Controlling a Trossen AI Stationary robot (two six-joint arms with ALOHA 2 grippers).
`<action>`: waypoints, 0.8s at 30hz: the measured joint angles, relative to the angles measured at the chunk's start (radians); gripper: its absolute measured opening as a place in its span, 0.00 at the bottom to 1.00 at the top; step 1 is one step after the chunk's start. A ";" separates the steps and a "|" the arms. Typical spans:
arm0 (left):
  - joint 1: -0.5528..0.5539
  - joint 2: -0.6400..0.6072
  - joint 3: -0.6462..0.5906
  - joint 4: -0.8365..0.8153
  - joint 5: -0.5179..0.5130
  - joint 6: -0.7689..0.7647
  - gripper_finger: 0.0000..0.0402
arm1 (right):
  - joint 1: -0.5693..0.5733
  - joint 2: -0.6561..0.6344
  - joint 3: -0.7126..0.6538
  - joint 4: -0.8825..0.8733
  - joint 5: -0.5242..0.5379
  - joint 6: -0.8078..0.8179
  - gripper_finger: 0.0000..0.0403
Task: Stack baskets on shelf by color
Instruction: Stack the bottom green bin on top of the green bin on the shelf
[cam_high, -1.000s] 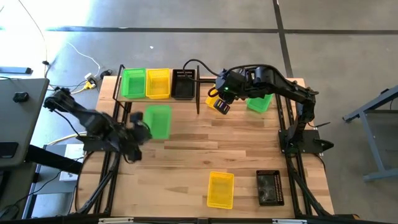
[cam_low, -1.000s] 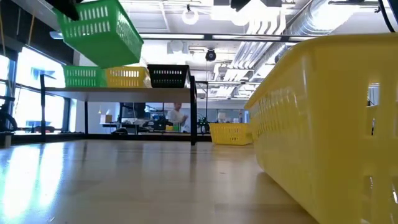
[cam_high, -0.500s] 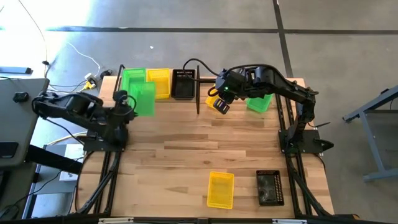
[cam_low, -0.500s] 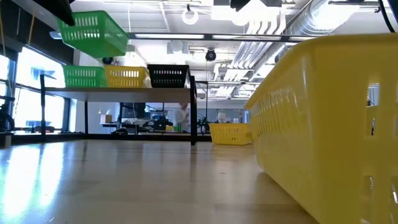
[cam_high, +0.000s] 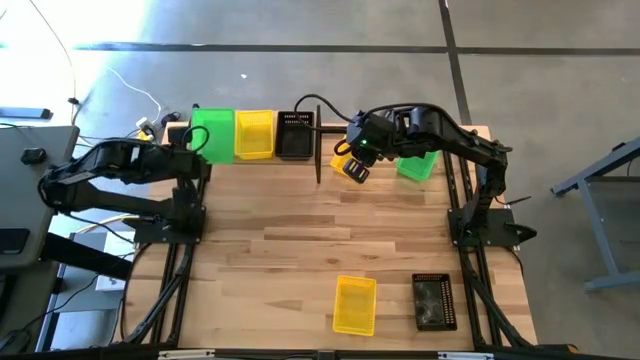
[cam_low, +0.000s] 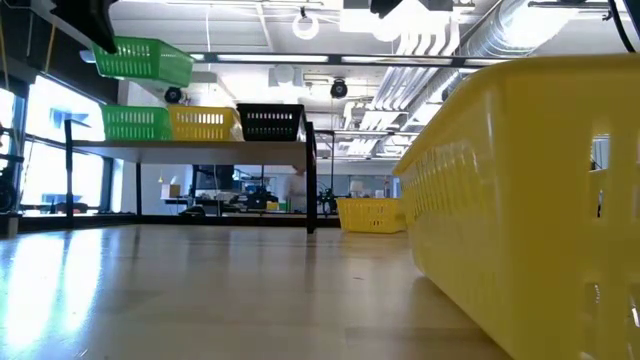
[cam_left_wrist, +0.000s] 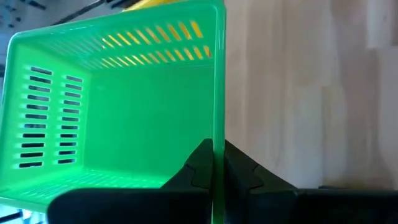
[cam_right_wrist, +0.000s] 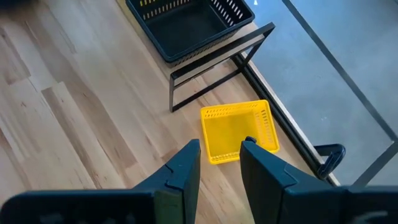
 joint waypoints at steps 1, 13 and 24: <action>0.023 0.002 0.000 0.002 0.000 0.023 0.00 | 0.000 0.000 0.000 0.001 0.004 -0.008 0.24; 0.299 0.085 0.000 0.049 0.035 0.197 0.00 | 0.000 0.000 0.000 0.017 0.014 -0.079 0.24; 0.536 0.167 0.000 0.106 0.204 0.297 0.00 | 0.000 0.000 0.000 0.016 0.008 -0.139 0.24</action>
